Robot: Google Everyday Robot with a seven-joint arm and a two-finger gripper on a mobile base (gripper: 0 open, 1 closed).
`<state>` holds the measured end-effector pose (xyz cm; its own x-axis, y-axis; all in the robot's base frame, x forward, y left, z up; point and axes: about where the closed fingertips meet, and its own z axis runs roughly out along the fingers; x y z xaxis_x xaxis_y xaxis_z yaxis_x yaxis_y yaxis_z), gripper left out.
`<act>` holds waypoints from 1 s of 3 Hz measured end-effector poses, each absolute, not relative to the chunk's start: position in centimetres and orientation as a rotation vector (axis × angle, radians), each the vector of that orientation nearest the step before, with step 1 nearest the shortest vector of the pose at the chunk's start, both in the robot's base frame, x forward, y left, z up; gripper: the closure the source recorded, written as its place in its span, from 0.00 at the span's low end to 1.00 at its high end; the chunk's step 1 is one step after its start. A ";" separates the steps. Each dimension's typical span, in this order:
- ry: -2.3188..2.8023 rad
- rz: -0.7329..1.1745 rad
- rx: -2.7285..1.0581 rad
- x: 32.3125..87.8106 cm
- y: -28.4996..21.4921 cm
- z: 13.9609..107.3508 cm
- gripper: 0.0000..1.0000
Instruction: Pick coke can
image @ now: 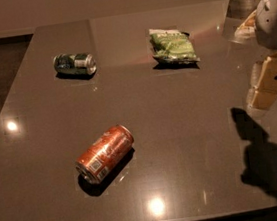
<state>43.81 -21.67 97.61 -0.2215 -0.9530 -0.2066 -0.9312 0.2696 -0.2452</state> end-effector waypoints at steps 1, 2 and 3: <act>2.232 -0.098 -1.725 43.8 -21.7 97.6 0.00; 2.207 -0.096 -1.743 43.9 -20.8 97.6 0.00; 2.140 -0.074 -1.819 43.9 -18.3 97.2 0.00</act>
Offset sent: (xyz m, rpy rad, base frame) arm 0.0023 0.0179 -0.0057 0.0065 0.0071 0.0474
